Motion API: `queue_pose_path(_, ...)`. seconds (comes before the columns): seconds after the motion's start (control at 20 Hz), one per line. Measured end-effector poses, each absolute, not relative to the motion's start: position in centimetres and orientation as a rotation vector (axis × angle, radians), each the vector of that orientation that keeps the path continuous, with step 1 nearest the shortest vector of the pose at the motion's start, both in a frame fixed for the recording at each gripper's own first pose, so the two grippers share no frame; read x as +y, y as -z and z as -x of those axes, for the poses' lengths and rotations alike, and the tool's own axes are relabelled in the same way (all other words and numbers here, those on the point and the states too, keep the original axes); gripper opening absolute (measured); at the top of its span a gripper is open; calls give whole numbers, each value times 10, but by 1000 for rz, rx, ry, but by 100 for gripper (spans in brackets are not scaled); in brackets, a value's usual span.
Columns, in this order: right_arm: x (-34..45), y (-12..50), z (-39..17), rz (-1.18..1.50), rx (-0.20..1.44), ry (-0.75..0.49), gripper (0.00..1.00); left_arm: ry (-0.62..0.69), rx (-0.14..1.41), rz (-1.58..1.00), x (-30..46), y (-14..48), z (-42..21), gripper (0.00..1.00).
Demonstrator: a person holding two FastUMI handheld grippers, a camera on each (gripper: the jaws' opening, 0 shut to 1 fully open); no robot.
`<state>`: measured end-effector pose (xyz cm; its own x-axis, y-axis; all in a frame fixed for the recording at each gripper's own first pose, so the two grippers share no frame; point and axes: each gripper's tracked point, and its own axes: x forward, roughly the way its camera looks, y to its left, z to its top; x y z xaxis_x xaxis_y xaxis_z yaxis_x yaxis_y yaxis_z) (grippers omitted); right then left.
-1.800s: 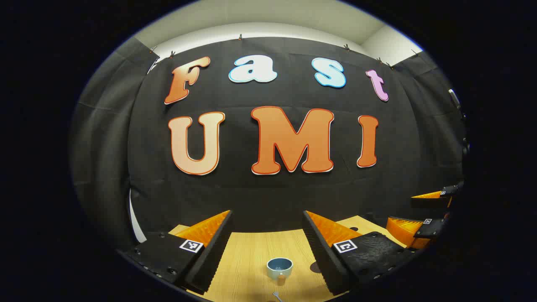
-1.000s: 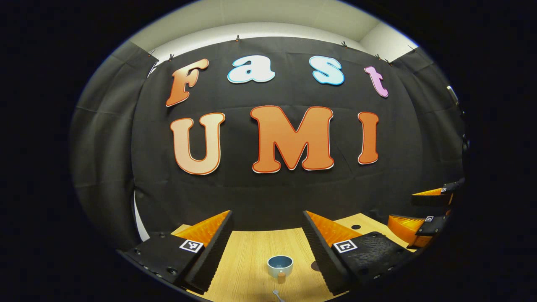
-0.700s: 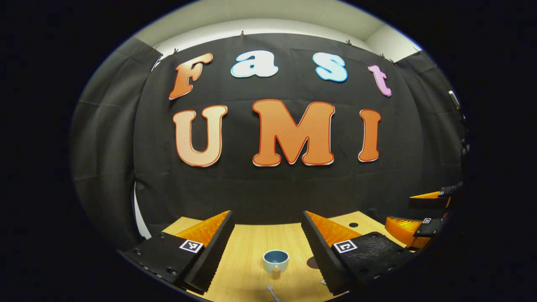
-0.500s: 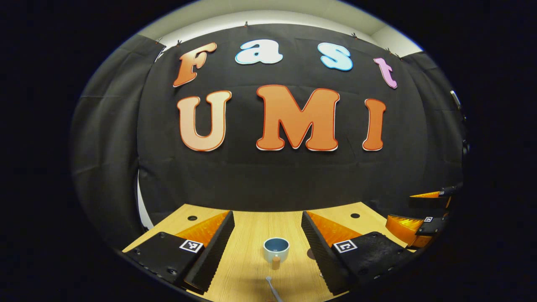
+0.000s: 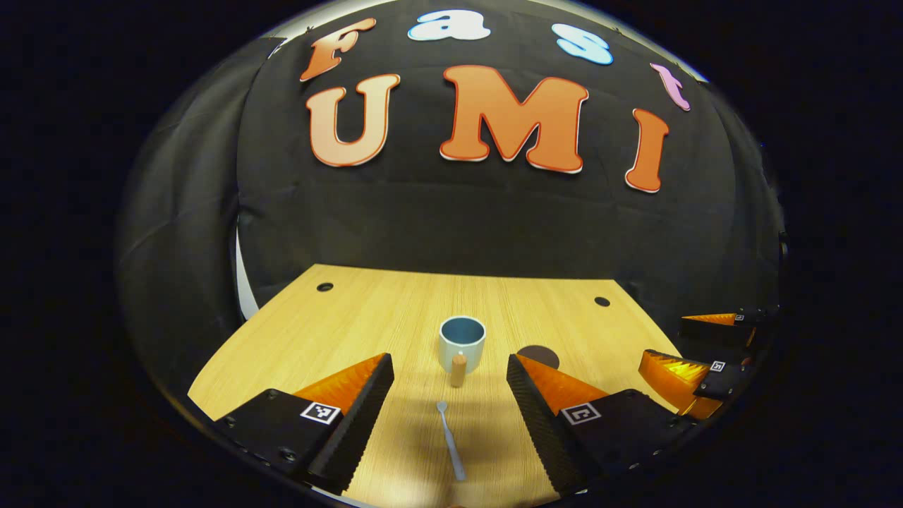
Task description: Put the toothbrush and toothpaste on the desktop into the cup, then pick up the cup and place it on the coaster on the desktop.
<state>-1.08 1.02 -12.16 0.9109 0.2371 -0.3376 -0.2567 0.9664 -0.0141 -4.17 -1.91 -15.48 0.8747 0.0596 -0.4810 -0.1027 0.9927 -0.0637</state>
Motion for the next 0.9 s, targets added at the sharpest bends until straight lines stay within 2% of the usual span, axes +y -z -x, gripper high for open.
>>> queue_pose_path(0.3,28,181,21,62,549,-291,99,-47,674,125,-28,205,39,98)
queue_pose_path(0.55,38,213,18,67,657,-286,88,-30,838,97,-25,253,42,98)
queue_pose_path(0.9,51,268,10,81,829,-281,80,-19,1103,172,-23,309,47,98)
